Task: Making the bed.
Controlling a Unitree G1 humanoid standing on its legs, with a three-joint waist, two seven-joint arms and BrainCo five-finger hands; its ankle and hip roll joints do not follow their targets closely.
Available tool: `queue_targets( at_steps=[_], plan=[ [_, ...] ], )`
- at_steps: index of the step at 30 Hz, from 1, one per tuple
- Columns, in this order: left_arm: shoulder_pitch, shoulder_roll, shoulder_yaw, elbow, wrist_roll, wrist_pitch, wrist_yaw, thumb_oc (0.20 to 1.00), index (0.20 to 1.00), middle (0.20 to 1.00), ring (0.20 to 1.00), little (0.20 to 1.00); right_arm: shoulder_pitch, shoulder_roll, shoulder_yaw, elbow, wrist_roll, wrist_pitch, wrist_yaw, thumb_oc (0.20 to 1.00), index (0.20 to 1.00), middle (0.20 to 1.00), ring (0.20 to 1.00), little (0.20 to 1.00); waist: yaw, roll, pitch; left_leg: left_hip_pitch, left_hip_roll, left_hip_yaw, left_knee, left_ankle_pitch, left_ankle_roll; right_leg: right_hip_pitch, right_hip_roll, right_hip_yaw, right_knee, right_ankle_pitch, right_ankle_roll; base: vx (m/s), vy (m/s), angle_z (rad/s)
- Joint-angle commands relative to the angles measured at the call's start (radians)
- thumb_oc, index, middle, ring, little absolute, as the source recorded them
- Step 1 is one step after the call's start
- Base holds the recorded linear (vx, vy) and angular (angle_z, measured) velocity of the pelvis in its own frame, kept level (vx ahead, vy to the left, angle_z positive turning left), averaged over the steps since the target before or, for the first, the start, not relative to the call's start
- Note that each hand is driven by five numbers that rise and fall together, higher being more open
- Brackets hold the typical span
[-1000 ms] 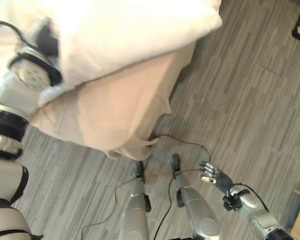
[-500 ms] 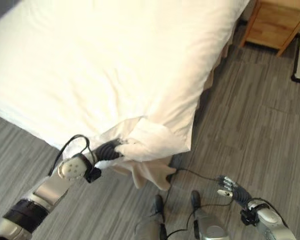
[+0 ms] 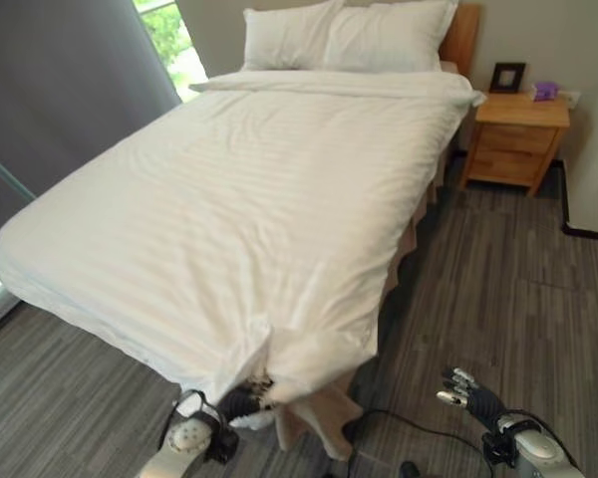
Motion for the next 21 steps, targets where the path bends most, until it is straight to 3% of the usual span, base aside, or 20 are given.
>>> queue_targets(
  at_steps=[1,9,11,15,17,21],
  plan=[
    [0.011,0.125,0.013,-0.195,0.005,-0.024,-0.113,1.000,1.000,1.000,1.000,1.000,-0.050,-0.002,0.020,-0.007,0.003,-0.025,0.019,1.000,1.000,1.000,1.000,1.000,0.032,-0.031,-0.006,-0.015,-0.015,-0.001,0.016,0.047,-0.002,0.017,0.002,-0.027,0.087,-0.055,0.012,0.01,-0.014,0.07],
    [-0.011,0.584,0.119,-0.610,-0.104,0.010,-0.328,1.000,1.000,1.000,1.000,1.000,-0.104,-0.004,0.098,0.069,-0.002,-0.015,0.103,1.000,1.000,1.000,1.000,1.000,0.047,-0.017,-0.029,0.004,-0.015,-0.010,0.013,0.046,-0.008,0.038,0.002,-0.032,0.086,-0.058,0.014,0.00,-0.012,0.05],
    [-0.045,0.711,0.135,-0.687,-0.222,0.002,-0.367,1.000,1.000,1.000,1.000,1.000,-0.117,-0.001,0.135,0.083,0.015,-0.018,0.127,1.000,1.000,1.000,1.000,1.000,0.048,-0.010,-0.031,0.009,-0.015,-0.010,0.012,0.049,-0.011,0.043,0.003,-0.035,0.087,-0.056,0.015,0.00,0.000,0.00],
    [-0.077,0.770,0.119,-0.718,-0.287,0.004,-0.385,1.000,1.000,1.000,1.000,1.000,-0.125,-0.001,0.157,0.088,0.020,-0.019,0.141,1.000,1.000,1.000,1.000,1.000,0.049,-0.010,-0.032,0.012,-0.015,-0.011,0.012,0.051,-0.013,0.047,0.002,-0.037,0.086,-0.055,0.015,-0.01,-0.005,0.01],
    [-0.137,0.843,0.083,-0.761,-0.364,0.003,-0.410,1.000,1.000,1.000,1.000,1.000,-0.129,-0.012,0.194,0.097,0.029,-0.021,0.167,1.000,1.000,1.000,1.000,1.000,0.046,-0.004,-0.035,0.014,-0.014,-0.010,0.012,0.053,-0.016,0.051,0.002,-0.035,0.083,-0.053,0.016,-0.02,-0.005,0.00],
    [-0.143,0.802,0.141,-0.722,-0.527,-0.027,-0.347,1.000,1.000,1.000,1.000,1.000,-0.110,-0.018,0.194,0.082,0.057,-0.026,0.168,1.000,1.000,1.000,1.000,1.000,0.052,-0.004,-0.036,0.014,-0.015,-0.014,0.012,0.057,-0.019,0.057,0.002,-0.039,0.077,-0.053,0.016,0.00,0.000,0.00]
  ],
)
